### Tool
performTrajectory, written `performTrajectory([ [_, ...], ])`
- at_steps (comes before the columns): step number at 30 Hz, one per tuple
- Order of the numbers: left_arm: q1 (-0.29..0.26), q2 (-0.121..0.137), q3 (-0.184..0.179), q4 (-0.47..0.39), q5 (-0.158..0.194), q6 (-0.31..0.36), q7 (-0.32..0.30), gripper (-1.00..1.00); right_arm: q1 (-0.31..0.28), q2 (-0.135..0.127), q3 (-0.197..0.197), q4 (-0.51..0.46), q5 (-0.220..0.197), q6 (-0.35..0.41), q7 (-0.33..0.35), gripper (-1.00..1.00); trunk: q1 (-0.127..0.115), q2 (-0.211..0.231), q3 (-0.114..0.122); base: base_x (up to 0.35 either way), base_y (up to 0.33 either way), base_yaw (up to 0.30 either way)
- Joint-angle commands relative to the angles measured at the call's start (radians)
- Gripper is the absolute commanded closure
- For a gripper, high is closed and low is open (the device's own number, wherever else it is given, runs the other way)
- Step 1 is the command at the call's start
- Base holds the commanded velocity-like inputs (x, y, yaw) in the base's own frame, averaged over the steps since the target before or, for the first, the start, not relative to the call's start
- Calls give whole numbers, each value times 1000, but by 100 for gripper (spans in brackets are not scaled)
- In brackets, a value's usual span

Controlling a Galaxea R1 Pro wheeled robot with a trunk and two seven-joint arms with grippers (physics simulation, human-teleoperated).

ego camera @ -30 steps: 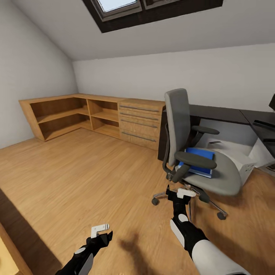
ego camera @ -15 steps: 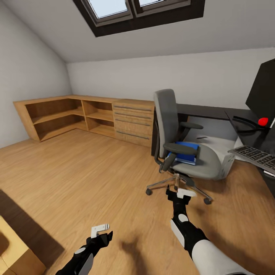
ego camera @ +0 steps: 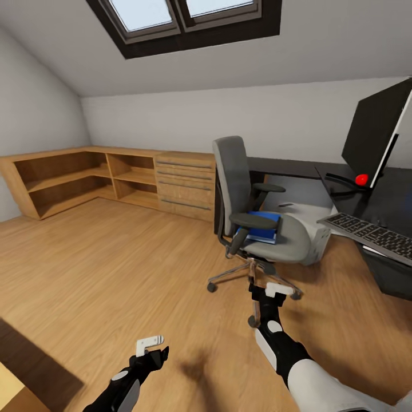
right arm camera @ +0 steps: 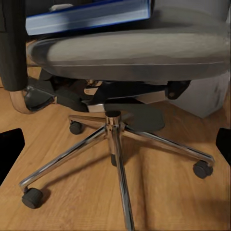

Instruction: In the bedroom, organize the workspace by keeping the computer under the desk, ensuring the monitor is on the desk, placing the keyboard on the desk next to the monitor, placing the mouse on the desk next to the keyboard, moving the folder from the swivel chair onto the desk next to the mouse, stacking the notebook on top of the folder with the pen on top of the notebook, and positioning the swivel chair next to the desk.

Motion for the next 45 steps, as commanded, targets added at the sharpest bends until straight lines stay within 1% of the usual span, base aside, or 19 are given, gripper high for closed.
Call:
performTrajectory([
  [1, 0, -1, 6, 0, 9, 0, -7, -100, -1, -1, 8, 1, -9, -4, -7, -100, 0, 0, 0, -2, 0, -205],
  [5, 0, -1, 6, 0, 9, 0, -7, -100, -1, -2, 8, 1, -9, -4, -7, -100, 0, 0, 5, -1, 0, -207],
  [14, 0, -1, 6, 0, 9, 0, -6, -100, -1, -5, 6, 1, -10, -11, -7, -100, -4, 2, 50, 0, 0, -209],
  [20, 0, -1, 6, 0, 9, 0, -5, -100, -1, -7, 5, 1, -12, -53, -8, -100, -7, 3, 79, 0, 0, -208],
  [25, 0, -1, 6, 0, 8, 0, -5, -100, -1, -7, 5, 2, -12, -71, -9, -100, -9, 4, 101, 0, 0, -118],
  [34, 0, -1, 6, 0, 8, 0, -5, -100, -1, -8, 5, 2, -11, -76, -8, -100, -44, 67, 130, 0, 0, -25],
  [37, 0, -1, 6, 0, 8, 0, -6, -100, -1, -14, 3, 3, -14, -73, -8, -100, -44, 67, 130, 0, 0, -4],
  [45, 0, -1, 6, 0, 8, 0, -6, -100, -1, -40, 0, 2, -28, -62, -7, -100, -44, 67, 130, 0, 0, -1],
])
